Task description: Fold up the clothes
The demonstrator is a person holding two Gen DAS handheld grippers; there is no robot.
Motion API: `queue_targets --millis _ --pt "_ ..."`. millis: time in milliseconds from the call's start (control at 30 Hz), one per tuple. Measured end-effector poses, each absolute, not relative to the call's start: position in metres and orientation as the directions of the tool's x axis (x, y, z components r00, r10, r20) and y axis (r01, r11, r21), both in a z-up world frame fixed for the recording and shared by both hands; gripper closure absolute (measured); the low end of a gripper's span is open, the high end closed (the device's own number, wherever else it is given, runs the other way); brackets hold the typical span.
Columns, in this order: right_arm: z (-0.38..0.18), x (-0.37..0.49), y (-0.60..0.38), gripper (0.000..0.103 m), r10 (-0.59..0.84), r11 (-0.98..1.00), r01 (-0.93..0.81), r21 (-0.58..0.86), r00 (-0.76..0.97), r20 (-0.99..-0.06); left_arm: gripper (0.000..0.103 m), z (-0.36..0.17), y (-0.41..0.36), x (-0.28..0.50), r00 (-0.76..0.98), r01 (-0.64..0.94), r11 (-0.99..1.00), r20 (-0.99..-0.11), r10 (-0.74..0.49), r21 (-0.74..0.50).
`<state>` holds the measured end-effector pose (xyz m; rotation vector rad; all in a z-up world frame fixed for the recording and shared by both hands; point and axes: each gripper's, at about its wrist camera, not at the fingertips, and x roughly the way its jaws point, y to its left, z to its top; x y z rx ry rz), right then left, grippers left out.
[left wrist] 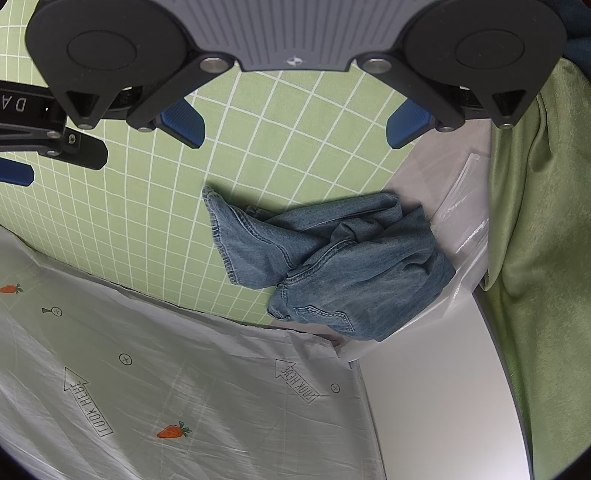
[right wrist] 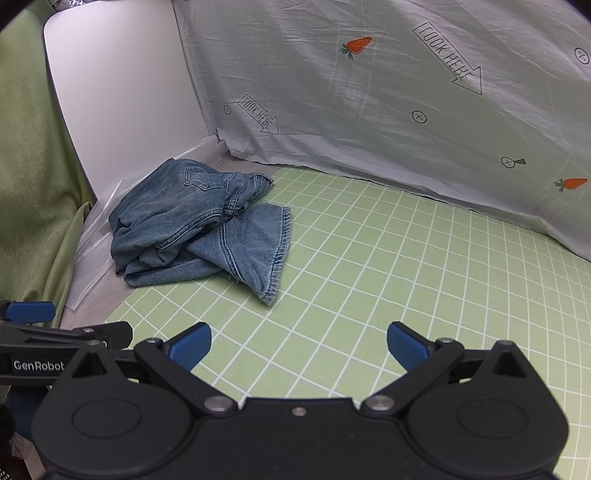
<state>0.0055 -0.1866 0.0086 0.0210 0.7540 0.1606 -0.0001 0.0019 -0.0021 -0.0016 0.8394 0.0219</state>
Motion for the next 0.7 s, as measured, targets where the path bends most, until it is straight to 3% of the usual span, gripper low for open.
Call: queue_targets --millis 700 --pt "0.0049 0.0057 -0.1867 0.001 0.159 0.987 -0.138 0.086 0.709 -0.687 0.000 -0.0056 0.0065 0.0017 0.659 -0.026 1.000 -0.752 0.024 0.009"
